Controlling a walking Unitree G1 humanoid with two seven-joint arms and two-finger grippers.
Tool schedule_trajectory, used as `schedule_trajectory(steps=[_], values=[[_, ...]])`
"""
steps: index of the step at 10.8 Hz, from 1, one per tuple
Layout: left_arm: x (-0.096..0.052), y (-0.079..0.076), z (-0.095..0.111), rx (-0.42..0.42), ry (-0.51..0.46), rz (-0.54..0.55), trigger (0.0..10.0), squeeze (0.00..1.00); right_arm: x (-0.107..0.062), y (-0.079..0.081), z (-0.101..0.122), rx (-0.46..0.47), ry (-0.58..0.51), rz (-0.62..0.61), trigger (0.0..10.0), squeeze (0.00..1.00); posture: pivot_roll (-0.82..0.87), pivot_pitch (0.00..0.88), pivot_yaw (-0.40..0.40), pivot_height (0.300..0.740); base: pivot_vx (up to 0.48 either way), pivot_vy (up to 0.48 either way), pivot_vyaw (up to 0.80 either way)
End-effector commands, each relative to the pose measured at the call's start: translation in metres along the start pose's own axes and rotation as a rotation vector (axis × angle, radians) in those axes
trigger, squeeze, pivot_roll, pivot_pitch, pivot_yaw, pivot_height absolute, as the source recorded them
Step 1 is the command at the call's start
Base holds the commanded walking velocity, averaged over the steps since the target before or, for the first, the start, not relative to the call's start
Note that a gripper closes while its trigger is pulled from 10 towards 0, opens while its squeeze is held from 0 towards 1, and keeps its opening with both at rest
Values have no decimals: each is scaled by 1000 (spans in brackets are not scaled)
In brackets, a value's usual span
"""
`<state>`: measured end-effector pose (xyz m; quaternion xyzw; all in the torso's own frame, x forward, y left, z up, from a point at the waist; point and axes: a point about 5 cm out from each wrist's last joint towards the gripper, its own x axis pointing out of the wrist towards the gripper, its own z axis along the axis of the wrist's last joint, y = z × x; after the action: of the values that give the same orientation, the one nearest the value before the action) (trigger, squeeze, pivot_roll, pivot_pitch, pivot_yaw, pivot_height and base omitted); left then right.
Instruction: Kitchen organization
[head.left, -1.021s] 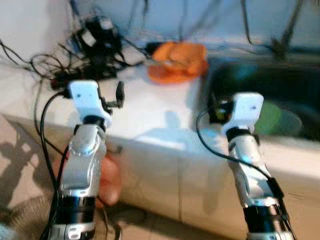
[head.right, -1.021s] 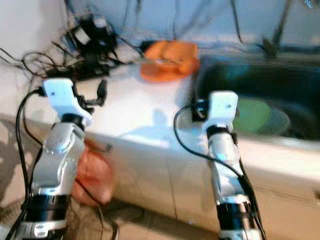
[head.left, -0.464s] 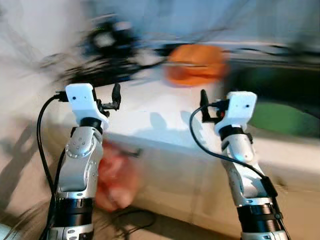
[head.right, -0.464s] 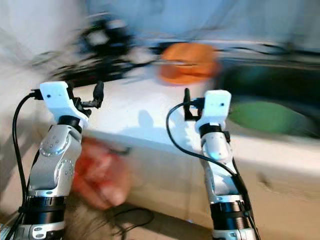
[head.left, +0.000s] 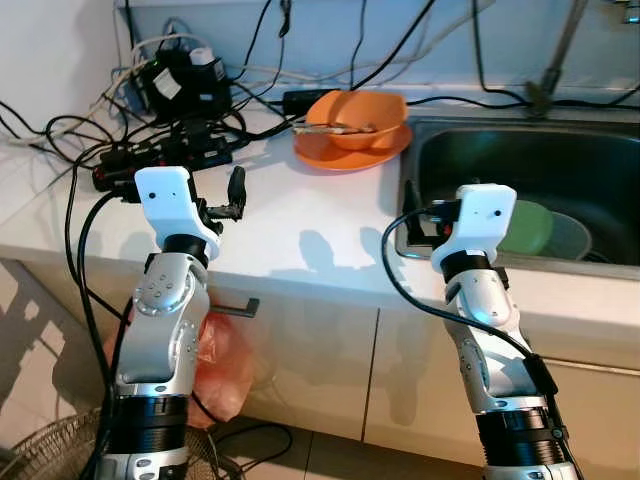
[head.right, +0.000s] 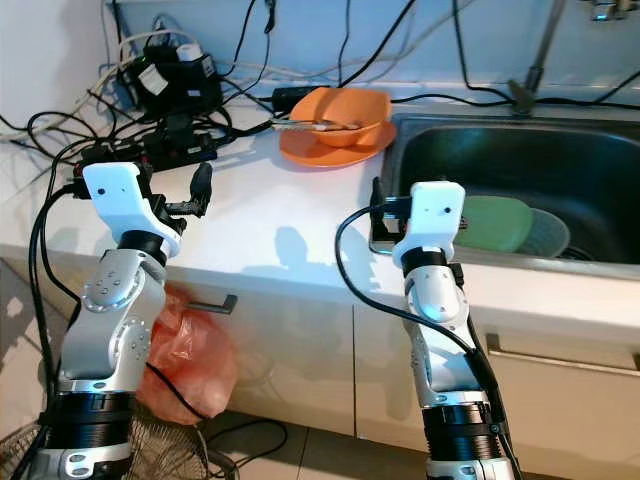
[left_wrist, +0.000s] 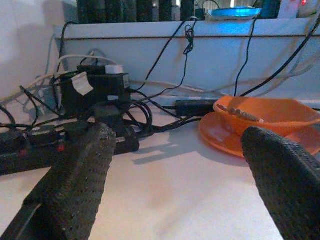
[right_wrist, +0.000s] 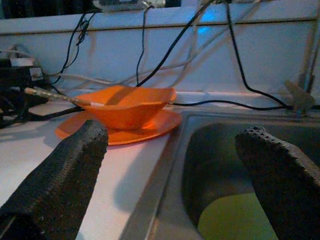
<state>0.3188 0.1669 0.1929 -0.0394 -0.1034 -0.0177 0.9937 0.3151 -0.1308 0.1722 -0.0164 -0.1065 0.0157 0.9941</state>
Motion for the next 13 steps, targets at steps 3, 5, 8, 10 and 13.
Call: schedule_trajectory(steps=[3, 5, 8, 10, 13], values=[[3, -7, 10, -10, -28, -51, 10000, 0, 4, 5, 10, -3, -31, 16, 10000, 0, 78, 0, 106, 740, 0, 0, -533], [2, -9, 8, -12, -16, -57, 10000, 0, 3, 5, 8, -7, -28, 14, 10000, 0, 77, 0, 106, 740, 0, 0, -800], [3, -5, 8, -17, -19, -31, 10000, 0, 4, 6, 9, -13, -38, 22, 10000, 0, 79, 0, 103, 740, 0, 0, -421], [2, -4, 6, -20, -9, -25, 10000, 0, 3, 7, 8, -19, -39, 26, 10000, 0, 80, 0, 105, 740, 0, -480, 0], [2, -3, 5, -39, -5, -10, 10000, 0, 2, 8, 7, -23, -34, 31, 10000, 0, 78, 0, 103, 740, 0, 0, 0]])
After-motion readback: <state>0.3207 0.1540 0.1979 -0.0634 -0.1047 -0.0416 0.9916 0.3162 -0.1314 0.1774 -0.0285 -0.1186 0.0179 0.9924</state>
